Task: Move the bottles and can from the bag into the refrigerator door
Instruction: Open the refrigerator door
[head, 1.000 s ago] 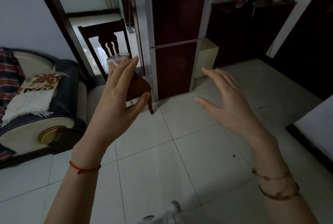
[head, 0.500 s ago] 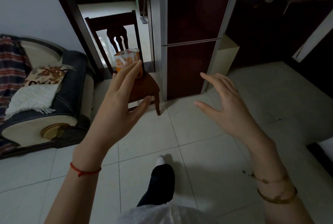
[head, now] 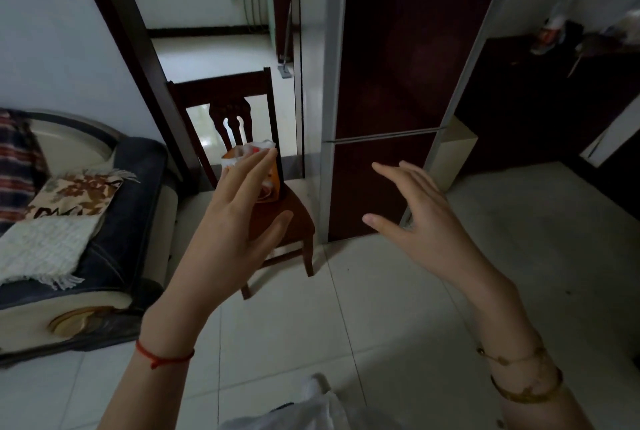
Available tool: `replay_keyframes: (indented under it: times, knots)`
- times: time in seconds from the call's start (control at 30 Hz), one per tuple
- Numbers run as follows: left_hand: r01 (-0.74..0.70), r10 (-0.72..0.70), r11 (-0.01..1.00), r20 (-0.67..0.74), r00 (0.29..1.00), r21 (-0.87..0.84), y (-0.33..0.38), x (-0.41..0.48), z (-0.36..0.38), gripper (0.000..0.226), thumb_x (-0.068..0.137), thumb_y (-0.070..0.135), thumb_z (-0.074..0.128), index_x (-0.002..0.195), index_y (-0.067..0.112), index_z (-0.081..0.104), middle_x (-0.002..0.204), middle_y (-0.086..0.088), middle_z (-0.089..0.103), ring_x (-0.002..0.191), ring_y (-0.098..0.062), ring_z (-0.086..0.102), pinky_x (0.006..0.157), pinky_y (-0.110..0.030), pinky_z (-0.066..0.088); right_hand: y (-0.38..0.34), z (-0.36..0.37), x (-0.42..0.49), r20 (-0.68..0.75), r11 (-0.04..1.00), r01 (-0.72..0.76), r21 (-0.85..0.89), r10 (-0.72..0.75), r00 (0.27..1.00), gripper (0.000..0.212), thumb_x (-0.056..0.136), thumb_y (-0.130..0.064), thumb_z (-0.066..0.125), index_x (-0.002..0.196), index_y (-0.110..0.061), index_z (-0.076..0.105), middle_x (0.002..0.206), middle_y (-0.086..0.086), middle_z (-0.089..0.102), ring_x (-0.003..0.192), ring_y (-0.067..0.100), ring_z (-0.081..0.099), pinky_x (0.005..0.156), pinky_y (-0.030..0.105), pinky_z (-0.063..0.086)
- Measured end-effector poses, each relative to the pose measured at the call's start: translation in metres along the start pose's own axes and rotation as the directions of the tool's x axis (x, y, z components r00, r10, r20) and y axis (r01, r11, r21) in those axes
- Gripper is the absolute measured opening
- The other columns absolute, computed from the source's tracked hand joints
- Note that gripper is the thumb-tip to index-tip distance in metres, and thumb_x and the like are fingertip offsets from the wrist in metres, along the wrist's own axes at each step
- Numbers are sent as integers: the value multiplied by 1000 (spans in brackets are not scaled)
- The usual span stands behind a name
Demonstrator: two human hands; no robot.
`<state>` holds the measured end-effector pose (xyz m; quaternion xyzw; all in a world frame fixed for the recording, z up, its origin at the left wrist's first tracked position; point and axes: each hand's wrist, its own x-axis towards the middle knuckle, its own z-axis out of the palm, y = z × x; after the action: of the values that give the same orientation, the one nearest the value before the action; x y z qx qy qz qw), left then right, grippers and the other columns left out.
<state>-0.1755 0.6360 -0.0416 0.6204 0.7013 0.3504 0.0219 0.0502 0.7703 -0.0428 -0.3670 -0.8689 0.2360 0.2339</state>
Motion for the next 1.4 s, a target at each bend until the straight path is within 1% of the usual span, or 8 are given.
replay_keyframes:
  times: [0.23,0.47,0.63,0.9,1.03,1.17,1.3,1.4]
  knots:
    - [-38,31,995,78,996,87,-45,75,6,73,89,42,54,154,27,23,159,9,21,151,-13,13,116,-50,32,11,15,82,8,999,25,-35,-24,1000,67,87,-48,59,146,-32,32,152,-11,31,146,6,14,119,44,23]
    - [-8,2,999,122,993,46,-77,116,18,73,90,43,51,154,29,21,160,9,22,151,-12,12,117,-49,32,27,31,134,35,999,9,-37,-8,999,68,86,-48,60,146,-29,34,152,-9,34,146,9,16,119,45,24]
    - [21,-25,999,112,993,38,-97,146,31,72,89,44,51,154,26,24,159,7,24,151,-13,13,117,-49,31,45,39,174,71,1000,0,-18,1,997,69,85,-51,57,146,-30,33,153,-7,32,146,10,16,117,48,26]
    - [24,-26,998,51,998,55,-126,222,56,71,90,43,52,154,23,25,158,5,27,150,-14,20,116,-51,31,76,42,264,80,999,37,-15,-35,996,68,86,-47,60,146,-30,33,153,-6,31,146,10,15,118,41,23]
    - [29,-30,999,25,999,42,-133,274,68,72,90,45,50,154,26,23,158,6,26,148,-12,23,117,-46,32,94,34,319,51,997,78,-20,-77,996,67,86,-46,60,146,-29,34,153,-7,31,146,9,15,118,39,22]
    - [18,-18,1000,-10,1000,5,-139,329,86,71,91,38,54,154,23,24,157,5,29,145,-11,30,117,-36,33,113,25,370,23,993,113,-34,-112,993,67,87,-45,59,146,-26,34,154,-9,29,147,10,14,120,39,20]
    - [21,-21,1000,-32,999,5,-146,382,108,72,92,37,55,155,23,21,156,5,30,144,-9,29,115,-23,25,133,18,413,-11,992,118,-53,-119,993,68,87,-43,61,147,-26,33,156,-7,25,148,13,11,120,42,20]
    - [34,-35,999,-63,997,-23,-149,416,122,73,93,35,57,155,24,21,154,4,33,142,-8,31,114,-22,25,143,16,440,-25,990,128,-55,-129,991,69,87,-41,62,148,-25,33,157,-6,23,149,14,9,120,43,19]
